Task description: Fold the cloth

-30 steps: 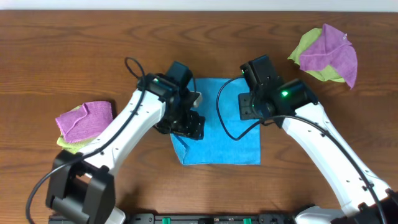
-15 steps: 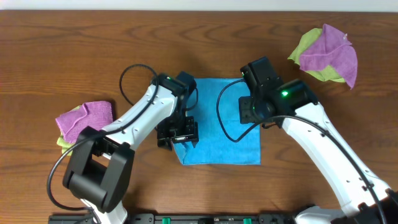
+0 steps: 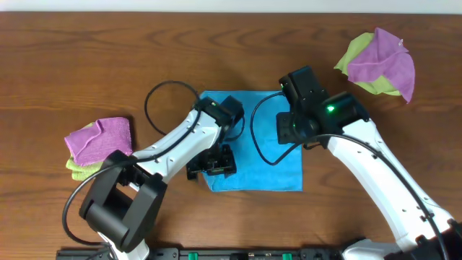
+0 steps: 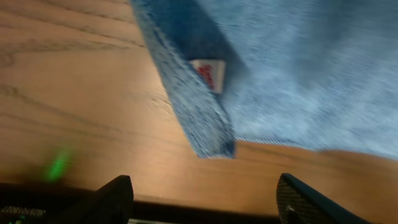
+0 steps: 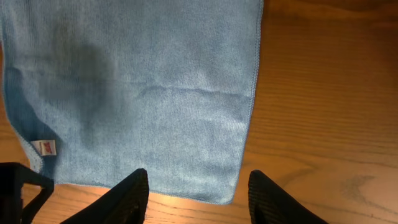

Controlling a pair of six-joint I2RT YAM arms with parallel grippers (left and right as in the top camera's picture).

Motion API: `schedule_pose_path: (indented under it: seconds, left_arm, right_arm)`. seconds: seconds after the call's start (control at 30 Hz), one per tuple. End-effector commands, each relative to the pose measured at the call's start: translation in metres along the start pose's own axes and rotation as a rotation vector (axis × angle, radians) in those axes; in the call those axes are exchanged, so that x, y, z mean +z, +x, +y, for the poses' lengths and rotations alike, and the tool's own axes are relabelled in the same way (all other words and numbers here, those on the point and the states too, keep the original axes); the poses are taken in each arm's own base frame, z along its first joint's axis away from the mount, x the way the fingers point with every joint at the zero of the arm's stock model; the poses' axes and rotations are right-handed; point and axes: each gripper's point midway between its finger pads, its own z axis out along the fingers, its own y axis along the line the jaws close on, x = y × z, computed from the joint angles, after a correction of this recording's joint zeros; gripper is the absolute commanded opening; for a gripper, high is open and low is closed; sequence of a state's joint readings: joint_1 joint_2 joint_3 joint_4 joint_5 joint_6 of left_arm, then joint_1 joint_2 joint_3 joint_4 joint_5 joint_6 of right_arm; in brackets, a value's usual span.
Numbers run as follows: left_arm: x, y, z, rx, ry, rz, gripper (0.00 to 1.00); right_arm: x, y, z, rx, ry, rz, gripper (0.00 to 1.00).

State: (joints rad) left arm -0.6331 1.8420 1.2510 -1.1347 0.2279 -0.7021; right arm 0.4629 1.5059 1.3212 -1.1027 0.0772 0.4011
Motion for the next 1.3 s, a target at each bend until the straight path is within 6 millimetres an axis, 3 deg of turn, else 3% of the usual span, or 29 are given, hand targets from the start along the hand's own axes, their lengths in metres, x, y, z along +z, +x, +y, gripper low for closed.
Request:
schedule_pose_path:
  seconds: [0.0, 0.37, 0.47, 0.77, 1.0, 1.27]
  left_arm:
    - [0.014, 0.000, 0.012, -0.024, -0.046, -0.005, 0.73]
    - [0.020, -0.012, -0.001, -0.017, 0.007, -0.061, 0.65]
    - [0.021, -0.014, -0.003, -0.014, 0.014, -0.070, 0.53]
    - [0.032, -0.012, 0.004, -0.024, -0.004, -0.066, 0.40]
    - [0.032, -0.010, 0.006, -0.025, -0.012, -0.059, 0.07]
    - [0.031, 0.004, 0.026, -0.039, -0.099, -0.006, 0.06]
  right_arm:
    - [-0.008, -0.004, 0.001, 0.021, -0.016, -0.022, 0.52]
    - [-0.013, -0.004, 0.002, 0.022, -0.030, -0.036, 0.51]
    - [-0.016, -0.005, 0.001, 0.022, -0.032, -0.044, 0.51]
    - [-0.017, -0.005, 0.002, 0.022, -0.034, -0.047, 0.50]
    - [-0.017, -0.006, 0.002, 0.023, -0.035, -0.049, 0.49]
    - [-0.017, -0.005, 0.001, 0.022, -0.033, -0.047, 0.49]
